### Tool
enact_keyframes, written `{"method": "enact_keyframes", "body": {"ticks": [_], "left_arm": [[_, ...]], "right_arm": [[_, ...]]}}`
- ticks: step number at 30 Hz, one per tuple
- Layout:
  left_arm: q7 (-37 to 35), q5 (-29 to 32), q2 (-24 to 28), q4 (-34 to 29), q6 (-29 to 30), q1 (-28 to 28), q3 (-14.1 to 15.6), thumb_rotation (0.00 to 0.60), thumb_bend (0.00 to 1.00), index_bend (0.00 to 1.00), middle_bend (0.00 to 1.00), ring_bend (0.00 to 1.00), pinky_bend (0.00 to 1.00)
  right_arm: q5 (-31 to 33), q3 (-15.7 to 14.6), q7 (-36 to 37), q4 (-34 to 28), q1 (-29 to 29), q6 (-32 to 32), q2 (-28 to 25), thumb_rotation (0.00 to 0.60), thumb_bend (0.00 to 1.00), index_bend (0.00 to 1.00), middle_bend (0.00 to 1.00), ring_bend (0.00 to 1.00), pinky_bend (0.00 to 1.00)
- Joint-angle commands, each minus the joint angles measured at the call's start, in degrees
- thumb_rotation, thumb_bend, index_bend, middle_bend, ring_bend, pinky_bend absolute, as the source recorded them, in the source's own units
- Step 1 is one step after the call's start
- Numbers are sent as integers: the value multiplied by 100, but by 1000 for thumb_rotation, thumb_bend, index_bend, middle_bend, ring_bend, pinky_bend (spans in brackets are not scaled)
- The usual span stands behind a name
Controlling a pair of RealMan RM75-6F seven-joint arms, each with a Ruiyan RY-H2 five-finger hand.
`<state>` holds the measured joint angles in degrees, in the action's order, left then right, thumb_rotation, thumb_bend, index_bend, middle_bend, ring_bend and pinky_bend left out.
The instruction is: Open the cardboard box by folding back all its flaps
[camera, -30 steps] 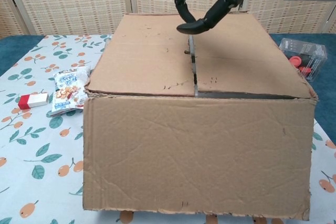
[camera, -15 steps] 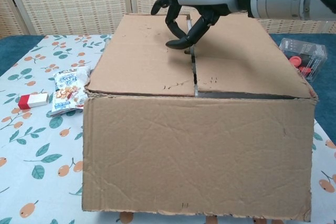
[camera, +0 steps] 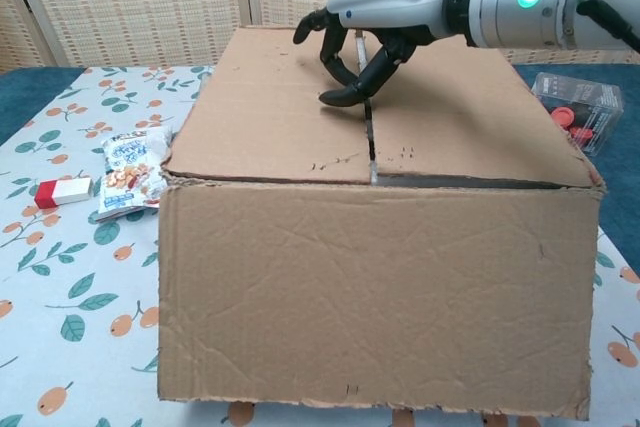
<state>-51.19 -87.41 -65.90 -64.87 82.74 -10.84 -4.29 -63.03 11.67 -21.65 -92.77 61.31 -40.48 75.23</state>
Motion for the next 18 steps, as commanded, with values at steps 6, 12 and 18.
{"method": "enact_keyframes", "body": {"ticks": [6, 12, 18], "left_arm": [[-35, -15, 4, 6, 12, -1, 16, 600, 666, 249, 0, 0, 0], [30, 23, -1, 12, -29, -11, 15, 600, 666, 273, 0, 0, 0], [92, 55, -14, 9, -70, -23, 13, 600, 666, 279, 0, 0, 0]], "right_arm": [[-25, -126, -220, 34, 40, -119, 8, 325, 426, 698, 62, 0, 0], [-21, -264, -462, 23, 55, -154, -67, 305, 426, 697, 48, 0, 0], [156, -354, -606, -23, 68, -130, -180, 279, 426, 697, 45, 0, 0]]}}
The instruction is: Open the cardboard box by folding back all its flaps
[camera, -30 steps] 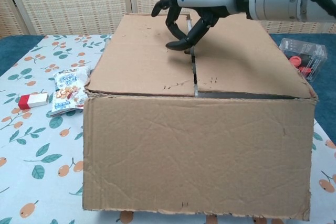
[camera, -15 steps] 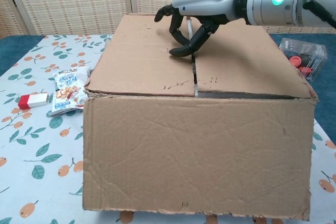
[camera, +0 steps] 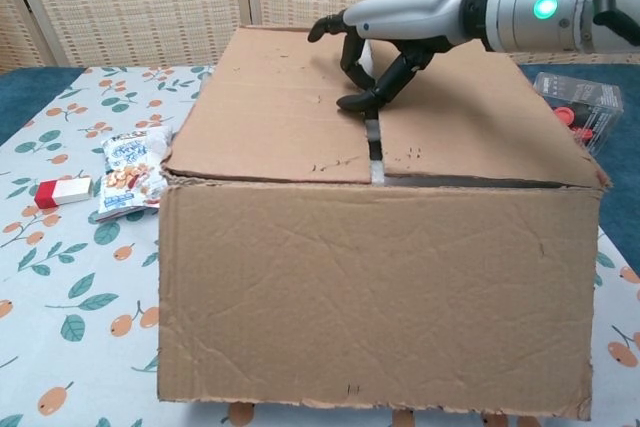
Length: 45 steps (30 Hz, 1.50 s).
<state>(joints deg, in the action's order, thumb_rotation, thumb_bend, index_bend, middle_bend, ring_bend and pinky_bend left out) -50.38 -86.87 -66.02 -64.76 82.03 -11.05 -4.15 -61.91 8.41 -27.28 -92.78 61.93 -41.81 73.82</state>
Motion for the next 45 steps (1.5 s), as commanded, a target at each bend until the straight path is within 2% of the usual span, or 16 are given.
{"method": "enact_keyframes", "body": {"ticks": [1, 9, 17, 26, 31, 38, 45], "left_arm": [[21, 2, -4, -4, 6, -2, -2, 600, 666, 279, 0, 0, 0], [43, 26, -11, 4, -11, -3, -7, 600, 666, 279, 0, 0, 0], [131, -6, -14, -20, 5, -10, 10, 600, 667, 279, 0, 0, 0], [440, -61, 3, -160, 98, -2, 25, 600, 668, 280, 0, 0, 0], [943, -65, -34, -289, 2, -56, 48, 600, 673, 280, 0, 0, 0], [1386, -32, -112, -377, -54, -117, 23, 600, 677, 283, 0, 0, 0], [1872, -73, -224, -506, -243, -254, 58, 600, 677, 282, 0, 0, 0]], "right_arm": [[57, -35, -52, -31, 5, -4, -57, 277, 426, 697, 44, 0, 0], [13, -48, 3, -212, -70, -142, -271, 272, 426, 710, 38, 0, 0], [-195, -29, 72, -661, -286, -497, -666, 273, 425, 712, 38, 0, 0], [-454, -69, 66, -1505, -771, -1095, -1488, 272, 425, 712, 38, 0, 0], [-761, -137, 225, -1874, -1159, -1435, -2043, 271, 426, 712, 39, 0, 0], [-1559, -307, 847, -2058, -1890, -2055, -2844, 271, 426, 712, 43, 0, 0], [-2362, -556, 2099, -1523, -2625, -2562, -3360, 270, 425, 712, 43, 0, 0]]}}
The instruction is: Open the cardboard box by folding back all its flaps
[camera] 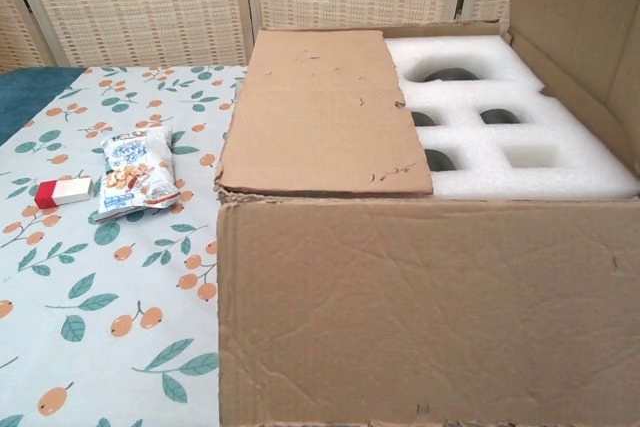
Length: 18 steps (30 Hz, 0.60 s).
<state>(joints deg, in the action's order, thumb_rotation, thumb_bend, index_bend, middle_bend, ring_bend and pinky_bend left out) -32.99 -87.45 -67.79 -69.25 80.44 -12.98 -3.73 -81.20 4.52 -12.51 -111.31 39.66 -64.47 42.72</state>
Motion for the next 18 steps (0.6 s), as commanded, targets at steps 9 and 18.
{"method": "enact_keyframes", "body": {"ticks": [9, 18], "left_arm": [[346, -31, -158, -85, -313, -230, 36, 600, 677, 280, 0, 0, 0], [76, -358, -58, -251, -85, -372, 35, 600, 652, 280, 0, 0, 0]], "right_arm": [[-1250, -480, 1816, 1295, -1115, -941, -161, 269, 426, 552, 19, 0, 0], [-1652, -525, 2633, 2094, -1667, -1811, 480, 267, 426, 492, 0, 0, 0]]}}
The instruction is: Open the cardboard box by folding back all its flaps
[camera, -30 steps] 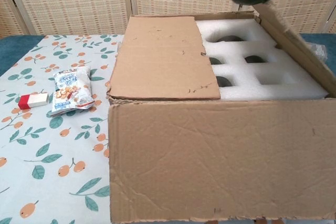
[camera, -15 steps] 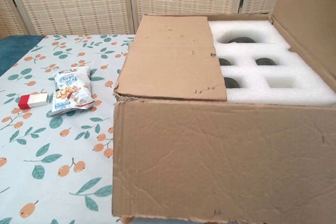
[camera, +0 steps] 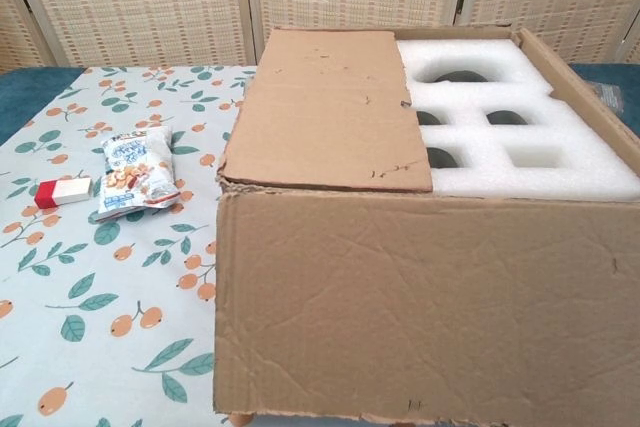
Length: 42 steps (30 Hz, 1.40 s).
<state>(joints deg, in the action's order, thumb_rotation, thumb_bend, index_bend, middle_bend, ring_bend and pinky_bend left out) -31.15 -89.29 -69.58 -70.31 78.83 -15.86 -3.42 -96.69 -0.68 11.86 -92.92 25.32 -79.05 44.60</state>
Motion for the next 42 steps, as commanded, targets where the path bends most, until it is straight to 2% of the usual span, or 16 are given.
{"method": "enact_keyframes", "body": {"ticks": [1, 4, 7, 11, 13, 15, 17, 22, 29, 31, 32, 33, 36, 38, 42], "left_arm": [[-107, -320, 241, -285, 84, -163, 26, 600, 651, 282, 0, 0, 0], [-217, -749, 673, -806, -42, -437, 127, 600, 651, 284, 0, 0, 0], [-108, -1096, 1096, -1388, -256, -746, 172, 600, 652, 249, 0, 0, 0], [686, -1203, 1348, -2035, -622, -1055, 96, 600, 652, 183, 0, 0, 0], [1233, -1028, 1356, -2388, -839, -1166, -14, 600, 606, 149, 0, 0, 0], [1648, -839, 1338, -2704, -1027, -1265, -116, 600, 504, 107, 0, 0, 0], [1975, -632, 1325, -3068, -1242, -1389, -216, 600, 448, 84, 0, 0, 0], [2680, -67, 1315, -3716, -1879, -1794, -474, 600, 435, 91, 0, 0, 0], [3503, 829, 980, -4042, -2617, -2395, -791, 600, 437, 183, 0, 0, 0], [3553, 931, 838, -4025, -2757, -2556, -843, 600, 481, 220, 0, 0, 0], [3562, 948, 769, -3998, -2802, -2621, -862, 600, 551, 247, 0, 0, 0], [3557, 955, 691, -3959, -2836, -2685, -885, 600, 680, 288, 0, 0, 0], [3593, 925, 444, -3755, -3004, -2942, -940, 600, 957, 367, 0, 0, 0], [3602, 869, 303, -3614, -3049, -3079, -986, 600, 997, 387, 0, 0, 0], [3579, 872, 85, -3328, -3307, -3429, -1082, 600, 1000, 417, 0, 0, 0]], "right_arm": [[-84, -8, 225, 382, -344, -492, 434, 267, 426, 492, 0, 0, 0], [78, -3, 180, 647, -656, -792, 820, 270, 426, 483, 0, 0, 0], [369, 1, 20, 805, -985, -978, 1180, 322, 426, 438, 0, 0, 0], [558, 85, 177, 989, -1313, -1349, 1597, 324, 426, 403, 0, 0, 0], [557, 155, 309, 1098, -1432, -1583, 1736, 324, 426, 397, 0, 0, 0], [483, 182, 327, 1151, -1486, -1716, 1747, 326, 426, 388, 0, 0, 0], [414, 241, 419, 1149, -1539, -1884, 1726, 326, 426, 381, 0, 0, 0], [361, 285, 977, 1262, -1618, -1974, 1637, 327, 426, 380, 0, 0, 0], [336, 387, 1623, 1396, -1798, -2283, 1525, 328, 426, 380, 0, 0, 0], [335, 415, 1813, 1454, -1843, -2354, 1507, 328, 425, 379, 0, 0, 0], [330, 424, 1888, 1479, -1859, -2377, 1500, 328, 425, 379, 0, 0, 0], [324, 431, 1954, 1502, -1873, -2396, 1494, 328, 426, 379, 0, 0, 0], [306, 459, 2149, 1578, -1914, -2451, 1473, 329, 426, 379, 0, 0, 0], [306, 477, 2238, 1613, -1931, -2468, 1466, 329, 426, 379, 0, 0, 0], [293, 500, 2459, 1697, -1930, -2430, 1449, 327, 426, 379, 0, 0, 0]]}}
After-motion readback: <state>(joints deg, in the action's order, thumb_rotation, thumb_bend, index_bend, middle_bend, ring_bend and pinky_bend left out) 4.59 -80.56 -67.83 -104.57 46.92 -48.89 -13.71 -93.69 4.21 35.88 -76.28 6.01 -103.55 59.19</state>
